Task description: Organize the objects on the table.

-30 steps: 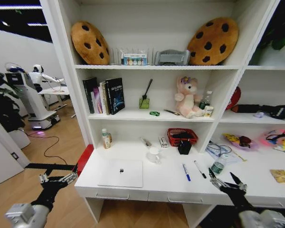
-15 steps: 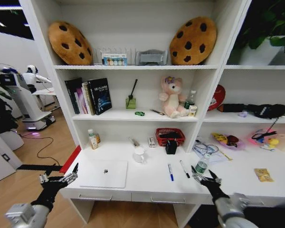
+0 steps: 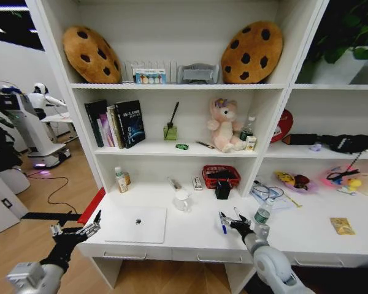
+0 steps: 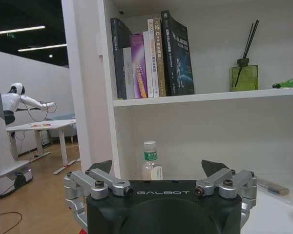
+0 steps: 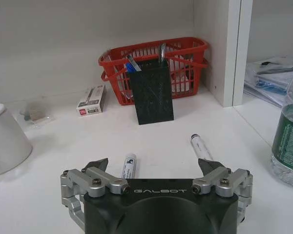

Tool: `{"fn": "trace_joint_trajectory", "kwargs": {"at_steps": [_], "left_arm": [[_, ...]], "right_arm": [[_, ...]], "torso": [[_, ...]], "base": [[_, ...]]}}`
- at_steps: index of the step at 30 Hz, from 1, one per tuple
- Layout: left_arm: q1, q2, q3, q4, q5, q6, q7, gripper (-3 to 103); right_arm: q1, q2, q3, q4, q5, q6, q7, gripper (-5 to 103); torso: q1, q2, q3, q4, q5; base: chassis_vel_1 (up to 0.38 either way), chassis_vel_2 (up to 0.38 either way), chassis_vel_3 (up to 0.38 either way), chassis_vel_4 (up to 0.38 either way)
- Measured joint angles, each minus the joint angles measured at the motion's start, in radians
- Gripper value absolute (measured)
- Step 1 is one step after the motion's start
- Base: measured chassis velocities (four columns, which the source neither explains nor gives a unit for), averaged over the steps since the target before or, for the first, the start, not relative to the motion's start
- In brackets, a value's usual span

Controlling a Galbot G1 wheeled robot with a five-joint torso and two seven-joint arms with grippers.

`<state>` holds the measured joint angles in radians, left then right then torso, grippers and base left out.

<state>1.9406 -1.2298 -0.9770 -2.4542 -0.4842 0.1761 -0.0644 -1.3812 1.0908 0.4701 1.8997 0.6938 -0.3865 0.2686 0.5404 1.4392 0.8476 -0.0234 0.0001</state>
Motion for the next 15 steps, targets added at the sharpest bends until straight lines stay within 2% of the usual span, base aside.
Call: {"fn": "trace_joint_trajectory", "kwargs": {"at_steps": [7, 11, 12, 14, 15], "left_arm": [[0.000, 0.000, 0.000, 0.000, 0.000, 0.000, 0.000, 100], [0.000, 0.000, 0.000, 0.000, 0.000, 0.000, 0.000, 100], [0.000, 0.000, 0.000, 0.000, 0.000, 0.000, 0.000, 100], [0.000, 0.000, 0.000, 0.000, 0.000, 0.000, 0.000, 100], [0.000, 0.000, 0.000, 0.000, 0.000, 0.000, 0.000, 100]], "right_arm": [[0.037, 0.000, -0.022, -0.040, 0.001, 0.001, -0.006, 100], [0.116, 0.000, -0.082, -0.102, 0.004, -0.007, -0.010, 101], [0.140, 0.016, -0.105, -0.133, -0.012, -0.009, -0.013, 95], [0.149, 0.027, -0.113, -0.146, -0.021, -0.010, -0.015, 95], [0.155, 0.036, -0.119, -0.155, -0.026, -0.010, -0.018, 91]], "torso": [[0.000, 0.000, 0.000, 0.0002, -0.0001], [0.000, 0.000, 0.000, 0.0005, -0.0002], [0.000, 0.000, 0.000, 0.0003, -0.0002], [0.000, 0.000, 0.000, 0.0003, -0.0001], [0.000, 0.000, 0.000, 0.0003, -0.0001]], "base": [[0.000, 0.000, 0.000, 0.000], [0.000, 0.000, 0.000, 0.000], [0.000, 0.000, 0.000, 0.000], [0.000, 0.000, 0.000, 0.000], [0.000, 0.000, 0.000, 0.000]]}}
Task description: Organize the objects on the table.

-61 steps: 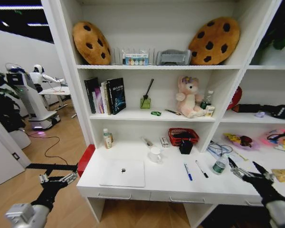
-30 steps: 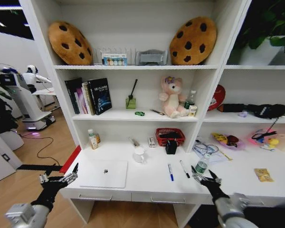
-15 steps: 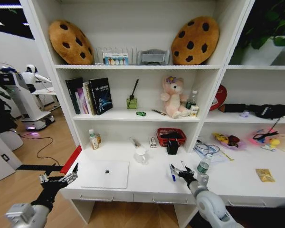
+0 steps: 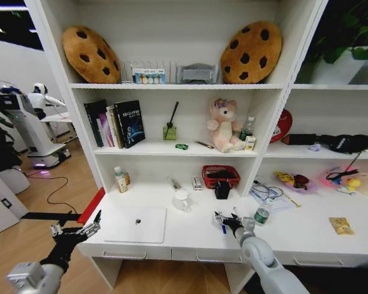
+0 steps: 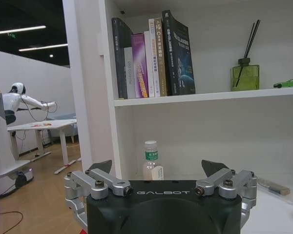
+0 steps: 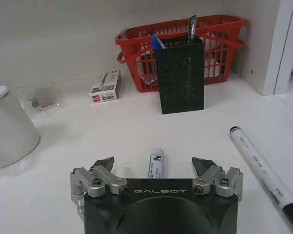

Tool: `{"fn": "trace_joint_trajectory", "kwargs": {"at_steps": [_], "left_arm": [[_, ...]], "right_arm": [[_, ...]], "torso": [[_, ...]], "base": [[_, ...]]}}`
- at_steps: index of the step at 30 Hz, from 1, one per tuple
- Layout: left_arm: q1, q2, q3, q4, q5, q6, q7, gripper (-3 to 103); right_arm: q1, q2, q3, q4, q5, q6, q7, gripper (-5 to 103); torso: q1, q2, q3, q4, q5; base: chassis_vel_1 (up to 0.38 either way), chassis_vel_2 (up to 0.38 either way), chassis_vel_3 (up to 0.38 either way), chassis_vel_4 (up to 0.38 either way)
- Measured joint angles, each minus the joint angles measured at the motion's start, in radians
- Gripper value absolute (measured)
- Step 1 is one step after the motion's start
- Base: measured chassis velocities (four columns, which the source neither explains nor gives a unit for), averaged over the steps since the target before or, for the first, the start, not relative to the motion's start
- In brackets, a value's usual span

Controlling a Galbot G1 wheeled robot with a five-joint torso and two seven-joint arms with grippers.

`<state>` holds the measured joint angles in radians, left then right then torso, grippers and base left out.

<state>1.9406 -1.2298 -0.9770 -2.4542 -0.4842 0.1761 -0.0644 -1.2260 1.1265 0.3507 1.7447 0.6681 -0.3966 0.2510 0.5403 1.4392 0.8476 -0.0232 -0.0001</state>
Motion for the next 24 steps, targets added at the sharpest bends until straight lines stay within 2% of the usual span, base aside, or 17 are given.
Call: {"fn": "trace_joint_trajectory", "kwargs": {"at_steps": [2, 3, 5, 8, 11, 12, 13, 14, 16, 17, 19, 20, 22, 24], "left_arm": [[0.000, 0.000, 0.000, 0.000, 0.000, 0.000, 0.000, 100], [0.000, 0.000, 0.000, 0.000, 0.000, 0.000, 0.000, 100], [0.000, 0.000, 0.000, 0.000, 0.000, 0.000, 0.000, 100], [0.000, 0.000, 0.000, 0.000, 0.000, 0.000, 0.000, 100], [0.000, 0.000, 0.000, 0.000, 0.000, 0.000, 0.000, 100], [0.000, 0.000, 0.000, 0.000, 0.000, 0.000, 0.000, 100], [0.000, 0.000, 0.000, 0.000, 0.000, 0.000, 0.000, 100], [0.000, 0.000, 0.000, 0.000, 0.000, 0.000, 0.000, 100], [0.000, 0.000, 0.000, 0.000, 0.000, 0.000, 0.000, 100], [0.000, 0.000, 0.000, 0.000, 0.000, 0.000, 0.000, 100], [0.000, 0.000, 0.000, 0.000, 0.000, 0.000, 0.000, 100], [0.000, 0.000, 0.000, 0.000, 0.000, 0.000, 0.000, 100], [0.000, 0.000, 0.000, 0.000, 0.000, 0.000, 0.000, 100], [0.000, 0.000, 0.000, 0.000, 0.000, 0.000, 0.000, 100]], "right_arm": [[0.009, 0.011, -0.011, -0.014, -0.016, -0.003, -0.009, 80], [0.009, 0.011, -0.011, -0.014, -0.016, -0.003, -0.009, 80], [0.009, 0.017, -0.013, -0.020, -0.035, -0.002, -0.016, 70], [0.008, 0.017, -0.012, -0.021, -0.040, -0.001, -0.017, 64], [-0.003, 0.012, -0.005, -0.015, -0.043, 0.000, -0.017, 47], [-0.003, 0.012, -0.005, -0.015, -0.043, 0.000, -0.017, 47], [-0.008, 0.009, -0.001, -0.011, -0.043, 0.000, -0.018, 42], [-0.008, 0.009, -0.001, -0.011, -0.043, 0.000, -0.018, 42], [-0.015, 0.003, 0.009, -0.008, -0.041, 0.000, -0.021, 32], [-0.015, 0.003, 0.009, -0.008, -0.041, 0.000, -0.021, 32], [-0.020, 0.004, 0.020, -0.007, -0.040, -0.001, -0.025, 20], [-0.020, 0.004, 0.020, -0.007, -0.040, -0.001, -0.025, 20], [-0.025, 0.004, 0.031, -0.003, -0.037, -0.001, -0.030, 13], [-0.027, 0.002, 0.033, -0.002, -0.037, -0.002, -0.034, 13]], "torso": [[0.000, 0.000, 0.000, 0.0002, -0.0003], [0.000, 0.000, 0.000, 0.0002, -0.0003], [0.000, 0.000, 0.000, 0.0000, -0.0004], [0.000, 0.000, 0.000, -0.0001, -0.0004], [0.000, 0.000, 0.000, 0.0001, 0.0001], [0.000, 0.000, 0.000, 0.0001, 0.0001], [0.000, 0.000, 0.000, 0.0001, 0.0001], [0.000, 0.000, 0.000, 0.0001, 0.0001], [0.000, 0.000, 0.000, 0.0001, 0.0002], [0.000, 0.000, 0.000, 0.0001, 0.0002], [0.000, 0.000, 0.000, 0.0000, 0.0002], [0.000, 0.000, 0.000, 0.0000, 0.0002], [0.000, 0.000, 0.000, 0.0000, 0.0003], [0.000, 0.000, 0.000, 0.0001, 0.0003]], "base": [[0.000, 0.000, 0.000, 0.000], [0.000, 0.000, 0.000, 0.000], [0.000, 0.000, 0.000, 0.000], [0.000, 0.000, 0.000, 0.000], [0.000, 0.000, 0.000, 0.000], [0.000, 0.000, 0.000, 0.000], [0.000, 0.000, 0.000, 0.000], [0.000, 0.000, 0.000, 0.000], [0.000, 0.000, 0.000, 0.000], [0.000, 0.000, 0.000, 0.000], [0.000, 0.000, 0.000, 0.000], [0.000, 0.000, 0.000, 0.000], [0.000, 0.000, 0.000, 0.000], [0.000, 0.000, 0.000, 0.000]]}}
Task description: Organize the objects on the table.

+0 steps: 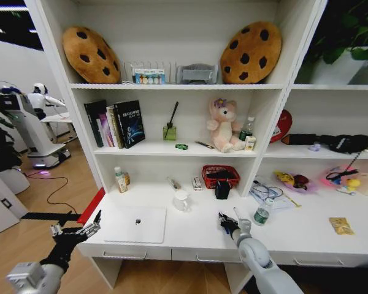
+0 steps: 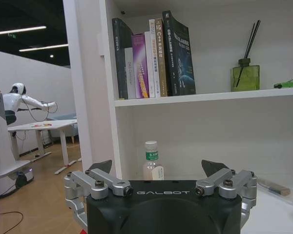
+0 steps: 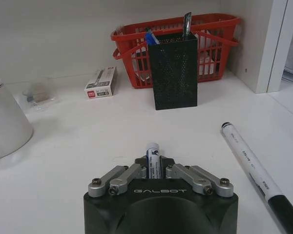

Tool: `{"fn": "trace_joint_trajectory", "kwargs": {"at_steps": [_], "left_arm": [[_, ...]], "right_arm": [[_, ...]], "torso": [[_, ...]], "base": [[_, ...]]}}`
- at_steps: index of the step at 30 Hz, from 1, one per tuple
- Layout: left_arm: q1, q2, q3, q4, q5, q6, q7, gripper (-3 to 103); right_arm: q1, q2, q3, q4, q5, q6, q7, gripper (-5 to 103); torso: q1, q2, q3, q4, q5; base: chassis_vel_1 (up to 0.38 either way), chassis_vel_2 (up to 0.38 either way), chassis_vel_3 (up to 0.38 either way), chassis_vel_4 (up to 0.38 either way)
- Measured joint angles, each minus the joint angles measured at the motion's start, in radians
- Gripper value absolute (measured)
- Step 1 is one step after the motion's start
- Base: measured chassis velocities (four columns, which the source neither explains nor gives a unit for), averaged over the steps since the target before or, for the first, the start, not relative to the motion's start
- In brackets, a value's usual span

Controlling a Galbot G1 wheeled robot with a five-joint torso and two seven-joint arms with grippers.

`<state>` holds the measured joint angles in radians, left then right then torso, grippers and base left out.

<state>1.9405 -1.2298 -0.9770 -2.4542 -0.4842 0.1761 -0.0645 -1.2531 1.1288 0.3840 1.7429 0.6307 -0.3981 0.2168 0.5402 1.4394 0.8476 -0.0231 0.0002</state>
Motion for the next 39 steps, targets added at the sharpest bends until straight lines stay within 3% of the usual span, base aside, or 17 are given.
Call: {"fn": "trace_joint_trajectory", "kwargs": {"at_steps": [6, 8, 10, 11, 12, 13, 14, 16, 17, 19, 20, 21, 30, 39], "left_arm": [[0.000, 0.000, 0.000, 0.000, 0.000, 0.000, 0.000, 100], [0.000, 0.000, 0.000, 0.000, 0.000, 0.000, 0.000, 100], [0.000, 0.000, 0.000, 0.000, 0.000, 0.000, 0.000, 100], [0.000, 0.000, 0.000, 0.000, 0.000, 0.000, 0.000, 100], [0.000, 0.000, 0.000, 0.000, 0.000, 0.000, 0.000, 100], [0.000, 0.000, 0.000, 0.000, 0.000, 0.000, 0.000, 100], [0.000, 0.000, 0.000, 0.000, 0.000, 0.000, 0.000, 100], [0.000, 0.000, 0.000, 0.000, 0.000, 0.000, 0.000, 100], [0.000, 0.000, 0.000, 0.000, 0.000, 0.000, 0.000, 100], [0.000, 0.000, 0.000, 0.000, 0.000, 0.000, 0.000, 100], [0.000, 0.000, 0.000, 0.000, 0.000, 0.000, 0.000, 100], [0.000, 0.000, 0.000, 0.000, 0.000, 0.000, 0.000, 100], [0.000, 0.000, 0.000, 0.000, 0.000, 0.000, 0.000, 100], [0.000, 0.000, 0.000, 0.000, 0.000, 0.000, 0.000, 100]], "right_arm": [[-0.004, -0.007, 0.014, 0.008, 0.002, 0.012, -0.031, 13], [-0.004, -0.008, 0.018, 0.010, 0.000, 0.045, -0.051, 13], [0.037, -0.021, 0.019, -0.013, -0.117, 0.279, -0.131, 13], [0.063, -0.025, 0.015, -0.035, -0.169, 0.348, -0.141, 13], [0.063, -0.025, 0.015, -0.035, -0.169, 0.348, -0.141, 13], [0.111, -0.030, 0.008, -0.081, -0.243, 0.462, -0.154, 13], [0.111, -0.030, 0.008, -0.081, -0.243, 0.462, -0.154, 13], [0.191, -0.030, -0.012, -0.177, -0.299, 0.594, -0.151, 13], [0.191, -0.030, -0.012, -0.177, -0.299, 0.594, -0.151, 13], [0.288, -0.011, -0.048, -0.300, -0.329, 0.712, -0.127, 13], [0.288, -0.011, -0.048, -0.300, -0.329, 0.712, -0.127, 13], [0.340, 0.007, -0.068, -0.366, -0.351, 0.761, -0.118, 13], [0.537, 0.093, -0.103, -0.612, -0.392, 0.869, -0.117, 13], [0.577, 0.098, -0.073, -0.693, -0.400, 0.876, -0.119, 13]], "torso": [[0.000, 0.000, 0.000, -0.0001, 0.0000], [0.000, 0.000, 0.000, -0.0001, -0.0001], [0.000, 0.000, 0.000, -0.0002, -0.0003], [0.000, 0.000, 0.000, -0.0002, -0.0003], [0.000, 0.000, 0.000, -0.0002, -0.0003], [0.000, 0.000, 0.000, -0.0001, -0.0001], [0.000, 0.000, 0.000, -0.0001, -0.0001], [0.000, 0.000, 0.000, -0.0001, -0.0003], [0.000, 0.000, 0.000, -0.0001, -0.0003], [0.000, 0.000, 0.000, -0.0002, -0.0001], [0.000, 0.000, 0.000, -0.0002, -0.0001], [0.000, 0.000, 0.000, 0.0001, 0.0000], [0.000, 0.000, 0.000, 0.0001, -0.0005], [0.000, 0.000, 0.000, -0.0003, -0.0002]], "base": [[0.000, 0.000, 0.000, 0.000], [0.000, 0.000, 0.000, 0.000], [0.000, 0.000, 0.000, 0.000], [0.000, 0.000, 0.000, 0.000], [0.000, 0.000, 0.000, 0.000], [0.000, 0.000, 0.000, 0.000], [0.000, 0.000, 0.000, 0.000], [0.000, 0.000, 0.000, 0.000], [0.000, 0.000, 0.000, 0.000], [0.000, 0.000, 0.000, 0.000], [0.000, 0.000, 0.000, 0.000], [0.000, 0.000, 0.000, 0.000], [0.000, 0.000, 0.000, 0.000], [0.000, 0.000, 0.000, 0.000]]}}
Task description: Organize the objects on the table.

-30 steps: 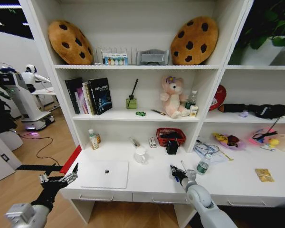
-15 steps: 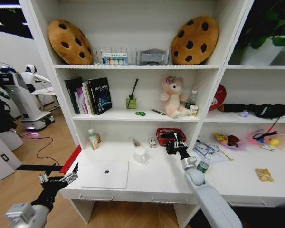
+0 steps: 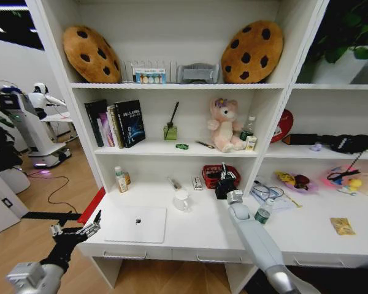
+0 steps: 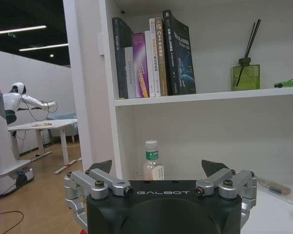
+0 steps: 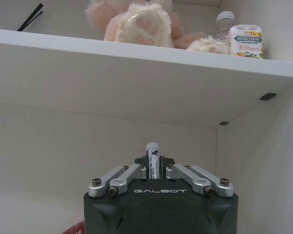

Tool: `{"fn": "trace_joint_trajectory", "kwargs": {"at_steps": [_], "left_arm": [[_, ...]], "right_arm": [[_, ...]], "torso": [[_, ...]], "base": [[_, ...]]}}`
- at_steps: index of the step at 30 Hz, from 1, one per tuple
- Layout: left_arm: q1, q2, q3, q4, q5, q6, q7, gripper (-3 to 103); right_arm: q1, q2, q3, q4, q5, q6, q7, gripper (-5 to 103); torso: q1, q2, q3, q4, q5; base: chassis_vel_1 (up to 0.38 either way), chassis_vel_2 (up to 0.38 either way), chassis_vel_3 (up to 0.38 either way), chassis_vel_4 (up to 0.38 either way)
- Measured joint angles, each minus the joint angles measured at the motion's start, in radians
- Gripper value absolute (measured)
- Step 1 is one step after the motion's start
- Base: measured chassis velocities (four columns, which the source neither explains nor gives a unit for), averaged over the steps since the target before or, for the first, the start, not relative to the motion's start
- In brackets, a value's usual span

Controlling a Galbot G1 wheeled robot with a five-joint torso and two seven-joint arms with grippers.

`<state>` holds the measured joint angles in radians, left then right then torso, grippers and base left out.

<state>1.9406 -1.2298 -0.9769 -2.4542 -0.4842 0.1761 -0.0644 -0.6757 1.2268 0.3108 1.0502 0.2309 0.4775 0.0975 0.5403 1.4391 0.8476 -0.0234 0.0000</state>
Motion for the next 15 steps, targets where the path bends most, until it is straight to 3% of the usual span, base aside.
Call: {"fn": "trace_joint_trajectory", "kwargs": {"at_steps": [4, 6, 7, 9, 11, 15], "left_arm": [[0.000, 0.000, 0.000, 0.000, 0.000, 0.000, 0.000, 100], [0.000, 0.000, 0.000, 0.000, 0.000, 0.000, 0.000, 100], [0.000, 0.000, 0.000, 0.000, 0.000, 0.000, 0.000, 100], [0.000, 0.000, 0.000, 0.000, 0.000, 0.000, 0.000, 100], [0.000, 0.000, 0.000, 0.000, 0.000, 0.000, 0.000, 100], [0.000, 0.000, 0.000, 0.000, 0.000, 0.000, 0.000, 100]], "right_arm": [[-0.012, 0.000, 0.015, 0.008, 0.017, -0.029, -0.008, 9], [-0.019, -0.001, 0.018, 0.023, 0.042, -0.064, -0.008, 14], [-0.019, 0.003, 0.018, 0.022, 0.058, -0.074, 0.003, 25], [-0.017, 0.007, 0.018, 0.015, 0.061, -0.074, 0.005, 25], [-0.012, 0.015, 0.017, -0.001, 0.061, -0.070, 0.002, 36], [-0.012, 0.016, 0.015, -0.003, 0.064, -0.068, -0.003, 46]], "torso": [[0.000, 0.000, 0.000, 0.0001, 0.0000], [0.000, 0.000, 0.000, 0.0001, 0.0000], [0.000, 0.000, 0.000, 0.0000, -0.0002], [0.000, 0.000, 0.000, 0.0001, 0.0000], [0.000, 0.000, 0.000, 0.0004, 0.0001], [0.000, 0.000, 0.000, 0.0004, -0.0001]], "base": [[0.000, 0.000, 0.000, 0.000], [0.000, 0.000, 0.000, 0.000], [0.000, 0.000, 0.000, 0.000], [0.000, 0.000, 0.000, 0.000], [0.000, 0.000, 0.000, 0.000], [0.000, 0.000, 0.000, 0.000]]}}
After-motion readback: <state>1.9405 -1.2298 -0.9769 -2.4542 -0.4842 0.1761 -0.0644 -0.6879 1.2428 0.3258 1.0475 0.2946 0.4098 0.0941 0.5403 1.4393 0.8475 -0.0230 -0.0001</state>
